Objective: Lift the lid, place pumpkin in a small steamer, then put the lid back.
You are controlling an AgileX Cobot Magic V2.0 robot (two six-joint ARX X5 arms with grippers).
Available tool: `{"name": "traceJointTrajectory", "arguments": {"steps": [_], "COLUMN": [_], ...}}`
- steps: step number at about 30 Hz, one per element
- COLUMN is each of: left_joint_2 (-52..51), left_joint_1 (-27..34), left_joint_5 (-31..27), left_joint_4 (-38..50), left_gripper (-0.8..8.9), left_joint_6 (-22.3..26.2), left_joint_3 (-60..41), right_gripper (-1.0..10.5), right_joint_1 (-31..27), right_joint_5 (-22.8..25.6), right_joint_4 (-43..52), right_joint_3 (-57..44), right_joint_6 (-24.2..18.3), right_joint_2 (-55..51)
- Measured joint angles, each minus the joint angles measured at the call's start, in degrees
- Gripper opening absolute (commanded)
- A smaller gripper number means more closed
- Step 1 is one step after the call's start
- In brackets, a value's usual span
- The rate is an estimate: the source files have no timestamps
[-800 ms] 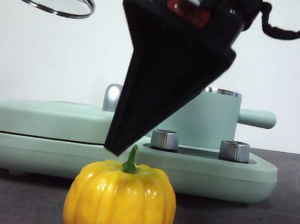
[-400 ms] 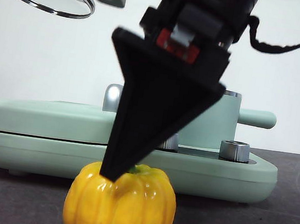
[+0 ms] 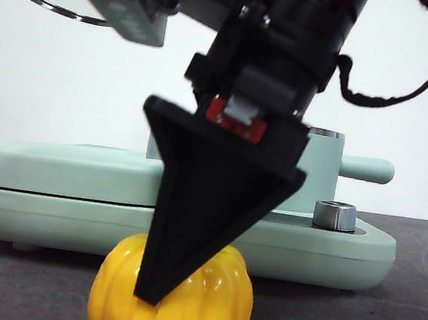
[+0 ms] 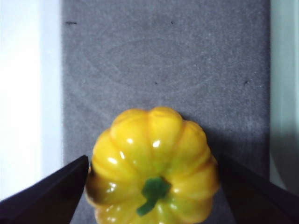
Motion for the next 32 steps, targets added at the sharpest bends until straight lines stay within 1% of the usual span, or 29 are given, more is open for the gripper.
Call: {"name": "traceJointTrajectory", "arguments": {"steps": [3,6,11,16,22,25,32], "left_joint_2": [0.0,0.0,0.0,0.0,0.0,0.0,0.0], "left_joint_1": [0.0,0.0,0.0,0.0,0.0,0.0,0.0], "left_joint_5": [0.0,0.0,0.0,0.0,0.0,0.0,0.0], "left_joint_4": [0.0,0.0,0.0,0.0,0.0,0.0,0.0], "left_gripper": [0.10,0.10,0.10,0.10,0.10,0.10,0.10], "left_joint_6": [0.0,0.0,0.0,0.0,0.0,0.0,0.0], "left_joint_3": [0.0,0.0,0.0,0.0,0.0,0.0,0.0], "right_gripper": [4.2,3.5,3.5,3.5,3.5,3.5,3.5], "right_joint_1": [0.1,0.1,-0.3,-0.7,-1.5,-1.8,-4.2], "right_joint_5": [-0.2,-0.2,-0.2,-0.6,-0.5,-0.5,-0.4], "right_joint_4": [0.0,-0.3,-3.1,-6.6,-12.0,-14.4,-18.5], "right_joint_3": [0.4,0.5,0.9,0.9,0.5,0.5,0.5], "right_joint_6": [0.0,0.1,0.8,3.8,9.9,13.8,24.7], "right_joint_2": [0.9,1.1,0.9,0.0,-4.0,-8.4,-20.1]}}
